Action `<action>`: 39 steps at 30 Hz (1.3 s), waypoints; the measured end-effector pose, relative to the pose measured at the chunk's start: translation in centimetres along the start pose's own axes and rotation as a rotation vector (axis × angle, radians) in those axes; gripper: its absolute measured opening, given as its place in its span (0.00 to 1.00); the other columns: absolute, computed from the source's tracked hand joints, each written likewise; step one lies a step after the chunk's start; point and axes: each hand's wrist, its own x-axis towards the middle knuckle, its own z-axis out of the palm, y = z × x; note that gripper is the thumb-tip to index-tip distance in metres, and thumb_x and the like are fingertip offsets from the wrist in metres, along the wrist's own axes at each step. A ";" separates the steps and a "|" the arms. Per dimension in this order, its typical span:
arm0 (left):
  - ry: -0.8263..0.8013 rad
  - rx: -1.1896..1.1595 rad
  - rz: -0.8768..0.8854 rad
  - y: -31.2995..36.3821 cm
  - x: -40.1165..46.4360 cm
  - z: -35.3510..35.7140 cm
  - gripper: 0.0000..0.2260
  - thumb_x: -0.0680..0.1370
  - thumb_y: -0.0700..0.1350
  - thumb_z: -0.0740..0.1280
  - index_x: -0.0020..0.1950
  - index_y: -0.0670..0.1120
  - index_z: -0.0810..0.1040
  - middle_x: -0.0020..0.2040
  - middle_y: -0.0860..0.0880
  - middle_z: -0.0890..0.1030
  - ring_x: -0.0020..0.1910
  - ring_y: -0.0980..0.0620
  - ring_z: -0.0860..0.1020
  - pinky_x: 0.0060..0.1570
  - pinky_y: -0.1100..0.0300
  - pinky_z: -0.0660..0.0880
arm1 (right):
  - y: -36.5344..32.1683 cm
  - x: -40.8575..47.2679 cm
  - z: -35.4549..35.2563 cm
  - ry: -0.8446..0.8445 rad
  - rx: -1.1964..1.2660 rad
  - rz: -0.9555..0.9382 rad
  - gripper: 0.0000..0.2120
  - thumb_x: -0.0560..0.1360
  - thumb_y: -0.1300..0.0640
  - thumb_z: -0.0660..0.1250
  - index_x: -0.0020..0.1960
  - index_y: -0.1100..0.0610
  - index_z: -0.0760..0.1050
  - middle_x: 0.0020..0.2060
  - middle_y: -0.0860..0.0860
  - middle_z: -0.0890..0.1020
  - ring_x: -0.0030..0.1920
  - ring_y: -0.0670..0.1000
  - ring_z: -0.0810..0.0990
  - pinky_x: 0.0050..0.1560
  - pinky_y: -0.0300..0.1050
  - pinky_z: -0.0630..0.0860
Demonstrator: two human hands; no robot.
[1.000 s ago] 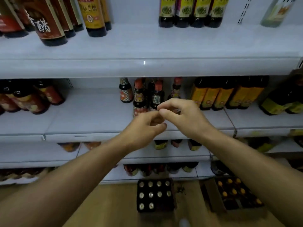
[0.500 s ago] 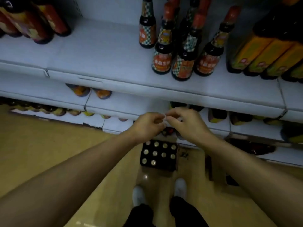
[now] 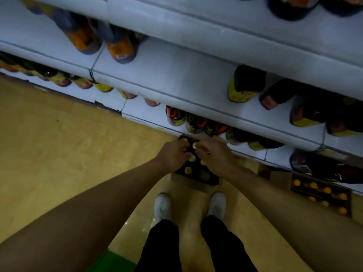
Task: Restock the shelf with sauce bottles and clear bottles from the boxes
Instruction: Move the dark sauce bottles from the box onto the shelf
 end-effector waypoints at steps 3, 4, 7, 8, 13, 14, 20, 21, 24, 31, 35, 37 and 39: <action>-0.028 0.028 -0.057 -3.4 2.1 2.2 0.15 0.79 0.46 0.67 0.62 0.39 0.77 0.60 0.40 0.79 0.58 0.43 0.76 0.57 0.51 0.72 | 2.2 1.6 3.7 -0.059 -0.067 0.006 0.12 0.82 0.55 0.60 0.55 0.57 0.80 0.48 0.56 0.82 0.45 0.55 0.79 0.43 0.54 0.77; -0.039 0.046 -0.068 -4.6 2.7 3.0 0.16 0.79 0.46 0.67 0.63 0.39 0.76 0.61 0.40 0.79 0.59 0.43 0.76 0.56 0.53 0.71 | 2.9 2.2 4.8 -0.081 -0.079 0.021 0.13 0.82 0.54 0.59 0.58 0.56 0.80 0.50 0.55 0.82 0.48 0.55 0.79 0.46 0.54 0.77; -0.060 0.060 -0.103 -7.5 4.3 5.2 0.19 0.78 0.45 0.68 0.67 0.40 0.74 0.64 0.40 0.77 0.63 0.43 0.75 0.58 0.55 0.71 | 4.8 3.5 7.6 -0.156 -0.081 0.074 0.16 0.83 0.51 0.57 0.67 0.53 0.76 0.59 0.53 0.80 0.56 0.54 0.78 0.54 0.52 0.75; -0.061 0.053 -0.117 -8.3 4.8 5.8 0.20 0.78 0.45 0.68 0.68 0.40 0.73 0.64 0.40 0.77 0.63 0.43 0.75 0.59 0.54 0.71 | 5.4 3.9 8.5 -0.172 -0.082 0.086 0.17 0.83 0.51 0.56 0.68 0.53 0.75 0.60 0.53 0.80 0.57 0.54 0.78 0.55 0.52 0.75; -0.062 0.052 -0.150 -11.2 7.4 9.0 0.20 0.78 0.44 0.68 0.69 0.42 0.73 0.63 0.41 0.78 0.62 0.44 0.75 0.58 0.55 0.71 | 8.6 5.8 13.0 -0.179 -0.108 0.123 0.16 0.82 0.52 0.59 0.67 0.51 0.75 0.59 0.53 0.80 0.57 0.55 0.77 0.53 0.48 0.74; -0.060 0.043 -0.158 -11.7 7.9 9.6 0.20 0.78 0.44 0.69 0.69 0.42 0.73 0.63 0.41 0.78 0.62 0.43 0.76 0.58 0.55 0.71 | 9.3 6.2 14.0 -0.187 -0.111 0.138 0.16 0.82 0.52 0.59 0.68 0.51 0.75 0.59 0.54 0.80 0.58 0.55 0.77 0.54 0.48 0.74; -0.064 0.018 -0.158 -14.8 11.1 13.2 0.19 0.78 0.43 0.69 0.68 0.41 0.73 0.64 0.41 0.77 0.62 0.43 0.75 0.57 0.55 0.70 | 13.9 7.8 20.3 -0.306 -0.168 0.253 0.18 0.82 0.48 0.56 0.70 0.47 0.70 0.65 0.52 0.75 0.63 0.56 0.75 0.59 0.54 0.74; -0.075 0.021 -0.153 -15.3 11.7 13.8 0.20 0.77 0.42 0.69 0.68 0.42 0.73 0.64 0.41 0.77 0.63 0.43 0.75 0.58 0.55 0.70 | 14.5 8.0 21.2 -0.313 -0.183 0.263 0.18 0.82 0.47 0.55 0.71 0.46 0.69 0.66 0.52 0.74 0.64 0.56 0.74 0.59 0.55 0.74; -0.109 0.051 -0.136 -16.9 12.9 15.5 0.20 0.77 0.42 0.68 0.70 0.44 0.72 0.64 0.42 0.76 0.63 0.43 0.74 0.55 0.56 0.70 | 15.8 8.6 23.4 -0.333 -0.229 0.260 0.19 0.83 0.45 0.54 0.73 0.45 0.66 0.67 0.52 0.73 0.66 0.56 0.72 0.60 0.54 0.73; -0.149 0.080 -0.125 -19.8 14.5 17.6 0.22 0.77 0.40 0.66 0.71 0.45 0.70 0.65 0.43 0.75 0.63 0.45 0.75 0.57 0.55 0.73 | 16.4 10.3 26.3 -0.368 -0.363 0.236 0.20 0.83 0.46 0.55 0.73 0.48 0.66 0.65 0.51 0.75 0.64 0.55 0.74 0.55 0.50 0.73; -0.156 0.068 -0.111 -20.5 14.9 18.6 0.21 0.78 0.38 0.65 0.71 0.45 0.70 0.66 0.44 0.74 0.64 0.45 0.74 0.61 0.53 0.73 | 16.8 10.8 27.4 -0.391 -0.360 0.253 0.17 0.82 0.45 0.57 0.68 0.50 0.67 0.61 0.52 0.76 0.59 0.55 0.76 0.49 0.49 0.73; -0.153 0.053 -0.109 -20.6 15.1 18.8 0.21 0.78 0.39 0.66 0.71 0.45 0.71 0.67 0.43 0.74 0.64 0.44 0.74 0.61 0.54 0.72 | 17.1 10.8 27.6 -0.368 -0.323 0.249 0.16 0.82 0.46 0.57 0.66 0.51 0.68 0.59 0.52 0.77 0.57 0.55 0.76 0.46 0.47 0.70; -0.142 0.054 -0.107 -20.7 15.1 18.8 0.21 0.77 0.39 0.67 0.70 0.44 0.71 0.66 0.42 0.75 0.63 0.43 0.74 0.60 0.55 0.71 | 17.3 10.7 27.4 -0.360 -0.279 0.251 0.15 0.82 0.48 0.57 0.67 0.50 0.68 0.59 0.52 0.78 0.58 0.55 0.76 0.46 0.46 0.69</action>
